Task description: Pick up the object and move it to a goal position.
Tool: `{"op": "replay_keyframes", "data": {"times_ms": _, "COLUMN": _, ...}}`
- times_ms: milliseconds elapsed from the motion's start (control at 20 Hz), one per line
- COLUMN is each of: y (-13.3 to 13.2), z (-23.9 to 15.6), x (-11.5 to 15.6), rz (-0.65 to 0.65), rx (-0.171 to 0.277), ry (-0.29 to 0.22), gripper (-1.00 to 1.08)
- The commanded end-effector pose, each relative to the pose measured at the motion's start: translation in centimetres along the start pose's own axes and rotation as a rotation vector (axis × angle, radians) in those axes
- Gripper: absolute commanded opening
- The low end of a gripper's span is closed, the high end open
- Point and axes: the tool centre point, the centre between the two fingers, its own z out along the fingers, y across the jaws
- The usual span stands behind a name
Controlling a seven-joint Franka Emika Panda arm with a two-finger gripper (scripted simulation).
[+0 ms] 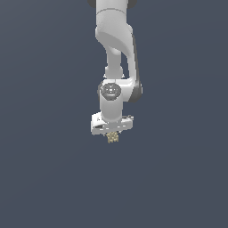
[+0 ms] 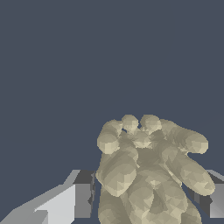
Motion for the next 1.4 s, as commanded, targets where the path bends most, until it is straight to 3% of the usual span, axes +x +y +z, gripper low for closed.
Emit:
{"op": "replay_keyframes", "data": {"times_ms": 0, "y": 1.8, "z": -0.9, "x": 0.3, "rz": 0.001, "rx": 0.000, "ry": 0.001, "gripper": -1.00}}
{"op": "replay_keyframes", "data": {"times_ms": 850, "y": 17.0, "z": -8.8, "x": 3.2, "rz": 0.001, "rx": 0.000, "ry": 0.000, "gripper": -1.00}}
{"op": "replay_keyframes", "data": {"times_ms": 1350, "y": 22.0, "z": -11.2, "x": 4.4, "rz": 0.001, "rx": 0.000, "ry": 0.000, "gripper": -1.00}}
